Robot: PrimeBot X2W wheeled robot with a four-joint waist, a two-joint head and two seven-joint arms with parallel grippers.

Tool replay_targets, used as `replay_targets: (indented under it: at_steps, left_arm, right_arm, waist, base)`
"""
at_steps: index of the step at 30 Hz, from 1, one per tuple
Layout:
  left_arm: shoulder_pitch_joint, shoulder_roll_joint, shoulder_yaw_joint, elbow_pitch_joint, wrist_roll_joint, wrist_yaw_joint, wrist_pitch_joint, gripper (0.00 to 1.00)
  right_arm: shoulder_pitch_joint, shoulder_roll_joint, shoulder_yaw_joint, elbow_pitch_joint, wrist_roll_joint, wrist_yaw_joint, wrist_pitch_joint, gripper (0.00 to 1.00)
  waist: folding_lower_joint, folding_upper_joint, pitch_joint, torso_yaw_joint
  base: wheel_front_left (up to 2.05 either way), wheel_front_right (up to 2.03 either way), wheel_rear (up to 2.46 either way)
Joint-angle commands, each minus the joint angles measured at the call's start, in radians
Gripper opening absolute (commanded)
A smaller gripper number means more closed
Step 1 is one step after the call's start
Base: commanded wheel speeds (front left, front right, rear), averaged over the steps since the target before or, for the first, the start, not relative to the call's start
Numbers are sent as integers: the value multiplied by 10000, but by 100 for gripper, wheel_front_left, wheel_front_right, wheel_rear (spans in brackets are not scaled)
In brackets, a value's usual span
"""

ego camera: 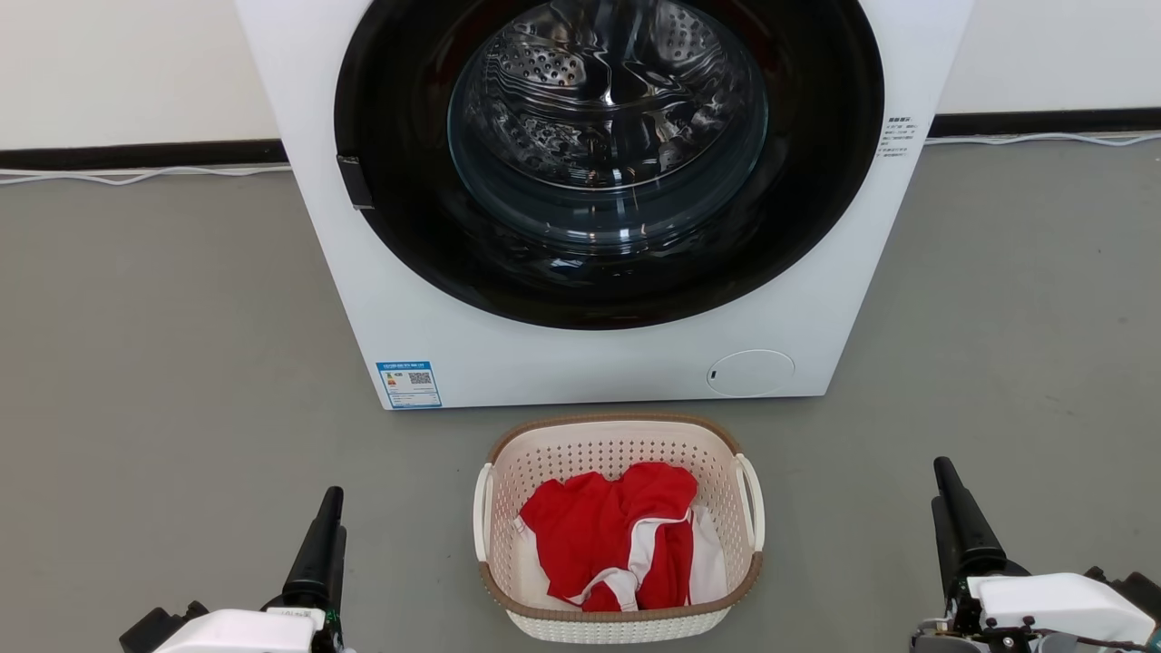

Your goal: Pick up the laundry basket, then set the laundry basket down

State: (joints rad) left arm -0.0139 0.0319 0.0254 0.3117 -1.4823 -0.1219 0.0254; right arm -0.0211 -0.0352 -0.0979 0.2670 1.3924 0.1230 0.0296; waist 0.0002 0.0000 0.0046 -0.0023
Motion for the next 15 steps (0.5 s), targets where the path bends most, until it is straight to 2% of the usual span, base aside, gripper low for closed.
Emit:
replay_targets:
  at_steps: [1,15]
  left_arm:
    - [-330,74,20,-214,141,25,-63,100]
    - [-258,91,-127,-366,2302,252,-504,100]
  right_arm:
    - [-155,-116,58,-345,-209,21,-114,100]
    - [-68,-205,175,-570,-2942,30,-554,100]
  waist:
    - [-2,0,-1,-2]
    - [-2,0,4,-17]
  base:
    - [0,0,0]
    - [0,0,0]
